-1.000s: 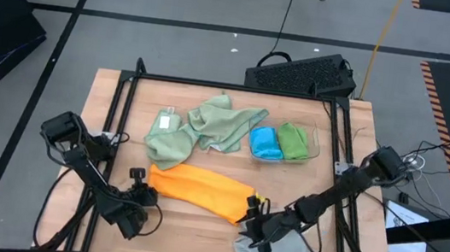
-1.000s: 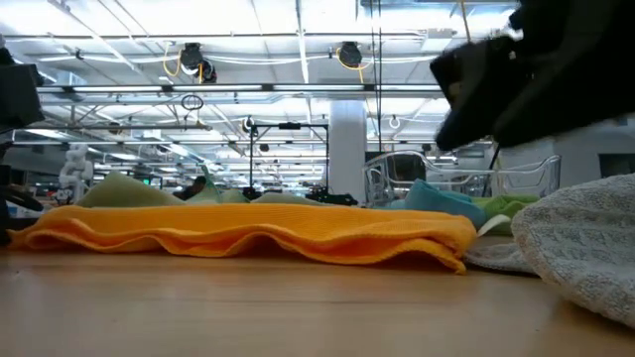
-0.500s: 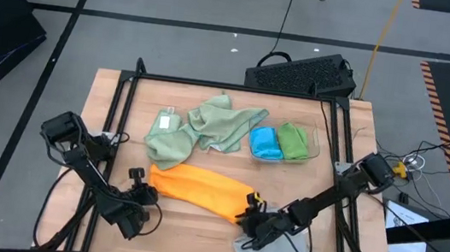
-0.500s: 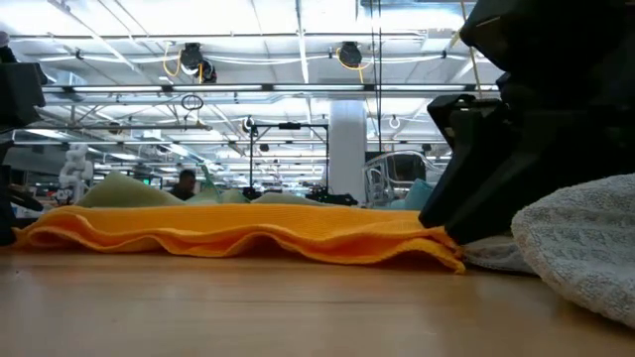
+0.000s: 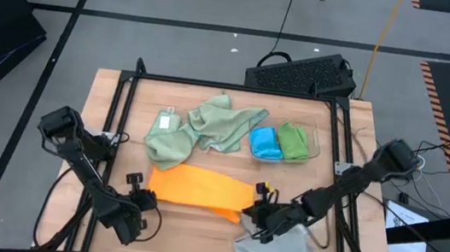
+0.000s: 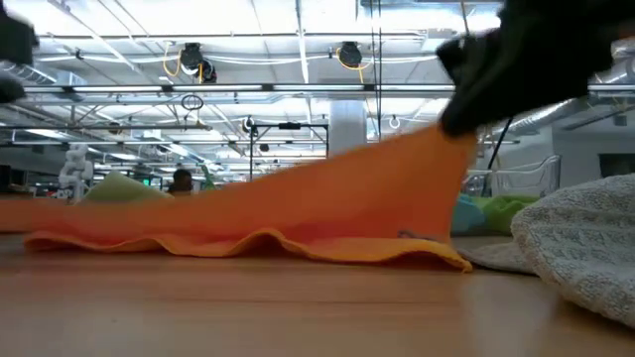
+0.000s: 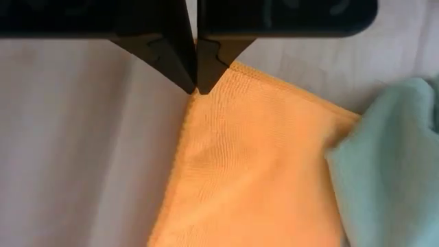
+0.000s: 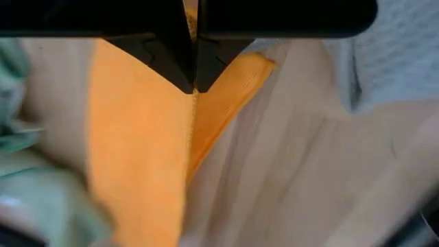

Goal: Fold microfiber towels
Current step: Fold the yellow microfiber cloth

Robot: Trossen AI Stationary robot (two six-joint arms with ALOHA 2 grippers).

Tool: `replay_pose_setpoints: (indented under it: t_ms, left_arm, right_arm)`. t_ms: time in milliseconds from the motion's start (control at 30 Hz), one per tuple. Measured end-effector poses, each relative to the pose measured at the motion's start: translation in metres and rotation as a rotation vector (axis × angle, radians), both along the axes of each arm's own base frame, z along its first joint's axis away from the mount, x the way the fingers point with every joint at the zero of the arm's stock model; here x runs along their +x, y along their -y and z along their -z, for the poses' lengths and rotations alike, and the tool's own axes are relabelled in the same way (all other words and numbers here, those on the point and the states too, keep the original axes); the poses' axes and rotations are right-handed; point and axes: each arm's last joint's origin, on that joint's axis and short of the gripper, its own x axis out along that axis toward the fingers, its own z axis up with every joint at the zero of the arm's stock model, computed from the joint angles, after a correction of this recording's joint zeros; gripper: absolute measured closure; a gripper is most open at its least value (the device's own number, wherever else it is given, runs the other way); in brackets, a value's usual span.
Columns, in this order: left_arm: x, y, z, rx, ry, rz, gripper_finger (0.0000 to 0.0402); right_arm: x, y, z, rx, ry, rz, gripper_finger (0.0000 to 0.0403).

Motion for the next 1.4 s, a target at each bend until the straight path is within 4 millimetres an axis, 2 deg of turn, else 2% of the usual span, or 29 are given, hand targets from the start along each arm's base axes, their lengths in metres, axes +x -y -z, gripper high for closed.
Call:
replay_pose_setpoints:
  t_ms: [167, 300, 467, 667, 767, 867, 1000, 1100, 1167, 1233, 1400]
  left_arm:
    - [0.013, 0.014, -0.052, 0.012, 0.112, 0.070, 0.0398]
    - [0.021, 0.025, -0.101, 0.066, 0.198, 0.146, 0.0398]
    - [0.025, 0.023, -0.161, 0.132, 0.298, 0.169, 0.0399]
    - [0.032, 0.018, -0.216, 0.066, 0.423, 0.151, 0.0399]
    - [0.032, 0.025, -0.238, -0.020, 0.476, 0.234, 0.0399]
    - [0.023, 0.035, -0.260, -0.091, 0.521, 0.338, 0.0399]
    - [0.006, 0.036, -0.279, -0.092, 0.567, 0.368, 0.0399]
    - [-0.003, 0.027, -0.278, 0.008, 0.551, 0.308, 0.0399]
    - [-0.002, 0.020, -0.269, 0.049, 0.521, 0.233, 0.0399]
    - [0.008, 0.014, -0.254, 0.100, 0.487, 0.235, 0.0399]
    - [0.030, -0.011, -0.206, 0.192, 0.309, 0.103, 0.0399]
  right_arm:
    - [-0.015, 0.013, -0.048, -0.022, 0.158, 0.051, 0.0400]
    - [-0.034, 0.021, -0.087, -0.015, 0.312, 0.085, 0.0401]
    - [-0.053, 0.026, -0.135, -0.036, 0.452, 0.128, 0.0402]
    - [-0.066, 0.017, -0.188, -0.022, 0.544, 0.044, 0.0402]
    - [-0.075, 0.010, -0.211, 0.056, 0.571, -0.003, 0.0402]
    - [-0.084, 0.004, -0.227, 0.123, 0.571, -0.079, 0.0402]
    - [-0.092, 0.002, -0.235, 0.132, 0.538, -0.103, 0.0402]
    - [-0.096, 0.008, -0.228, 0.112, 0.479, -0.089, 0.0403]
    - [-0.095, 0.016, -0.217, 0.079, 0.428, -0.040, 0.0403]
    - [-0.093, 0.024, -0.201, 0.039, 0.398, 0.046, 0.0403]
    - [-0.080, 0.051, -0.143, -0.060, 0.322, 0.184, 0.0403]
